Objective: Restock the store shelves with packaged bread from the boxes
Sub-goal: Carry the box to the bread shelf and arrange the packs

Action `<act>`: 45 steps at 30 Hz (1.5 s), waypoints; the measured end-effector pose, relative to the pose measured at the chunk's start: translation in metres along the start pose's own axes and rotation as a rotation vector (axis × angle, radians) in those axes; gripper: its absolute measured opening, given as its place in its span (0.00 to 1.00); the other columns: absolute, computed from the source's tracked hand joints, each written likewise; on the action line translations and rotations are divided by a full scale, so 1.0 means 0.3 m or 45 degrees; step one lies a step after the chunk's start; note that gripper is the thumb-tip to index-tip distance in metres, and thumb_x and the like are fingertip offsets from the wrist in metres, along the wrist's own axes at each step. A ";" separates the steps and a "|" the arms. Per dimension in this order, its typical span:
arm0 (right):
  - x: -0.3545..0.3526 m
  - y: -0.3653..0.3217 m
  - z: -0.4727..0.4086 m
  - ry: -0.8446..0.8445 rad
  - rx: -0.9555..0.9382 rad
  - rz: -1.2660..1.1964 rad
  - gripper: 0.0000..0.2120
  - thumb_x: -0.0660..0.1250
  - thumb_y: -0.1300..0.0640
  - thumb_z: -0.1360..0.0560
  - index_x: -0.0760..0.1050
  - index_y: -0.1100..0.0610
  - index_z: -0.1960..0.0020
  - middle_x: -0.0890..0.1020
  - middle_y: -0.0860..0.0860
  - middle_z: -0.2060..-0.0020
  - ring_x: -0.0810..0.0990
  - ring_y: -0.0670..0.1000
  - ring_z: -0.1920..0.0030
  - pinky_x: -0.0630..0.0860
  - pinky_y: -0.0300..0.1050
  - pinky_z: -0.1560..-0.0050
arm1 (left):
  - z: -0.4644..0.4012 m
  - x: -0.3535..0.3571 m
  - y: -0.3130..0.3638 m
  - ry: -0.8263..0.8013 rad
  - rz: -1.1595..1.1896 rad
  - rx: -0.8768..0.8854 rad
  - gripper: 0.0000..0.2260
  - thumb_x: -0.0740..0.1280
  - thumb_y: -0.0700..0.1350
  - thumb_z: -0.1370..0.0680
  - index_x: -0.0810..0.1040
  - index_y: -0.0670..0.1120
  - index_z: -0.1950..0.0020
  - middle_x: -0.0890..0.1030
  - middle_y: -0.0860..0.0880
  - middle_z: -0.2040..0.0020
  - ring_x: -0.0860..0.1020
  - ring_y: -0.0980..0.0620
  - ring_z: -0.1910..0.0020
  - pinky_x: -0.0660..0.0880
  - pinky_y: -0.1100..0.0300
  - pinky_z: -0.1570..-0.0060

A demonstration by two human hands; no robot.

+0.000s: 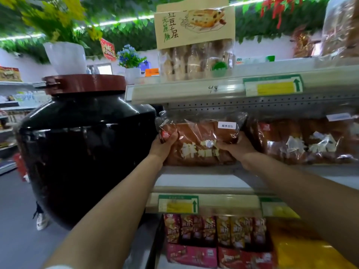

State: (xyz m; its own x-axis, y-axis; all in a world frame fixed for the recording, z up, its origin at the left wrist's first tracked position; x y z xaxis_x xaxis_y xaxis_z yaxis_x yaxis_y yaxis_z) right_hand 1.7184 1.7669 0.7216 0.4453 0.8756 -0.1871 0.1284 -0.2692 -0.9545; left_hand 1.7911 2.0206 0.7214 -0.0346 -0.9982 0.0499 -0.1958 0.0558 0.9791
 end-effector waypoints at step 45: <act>0.113 0.633 0.985 -1.477 -0.484 0.138 0.09 0.64 0.63 0.21 0.78 0.50 0.51 0.81 0.47 0.59 0.79 0.47 0.64 0.75 0.39 0.64 | 1.415 -0.036 -0.746 1.143 0.602 -0.509 0.08 0.61 0.42 0.17 0.76 0.43 0.41 0.82 0.46 0.57 0.78 0.52 0.65 0.76 0.62 0.68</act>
State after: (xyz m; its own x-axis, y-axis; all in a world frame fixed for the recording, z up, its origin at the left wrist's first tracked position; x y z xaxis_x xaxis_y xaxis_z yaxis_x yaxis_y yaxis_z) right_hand 1.4960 1.8641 0.4653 -0.5584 0.6274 -0.5427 0.4765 -0.2929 -0.8289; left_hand 1.4193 2.0293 0.4180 0.7374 -0.5404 0.4052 -0.0129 0.5886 0.8083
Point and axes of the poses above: each hand's wrist, its own z-axis away from the middle knuckle, its own x-axis out of the palm, y = z × x, the point moved 7 cm from there along -z, towards the middle knuckle
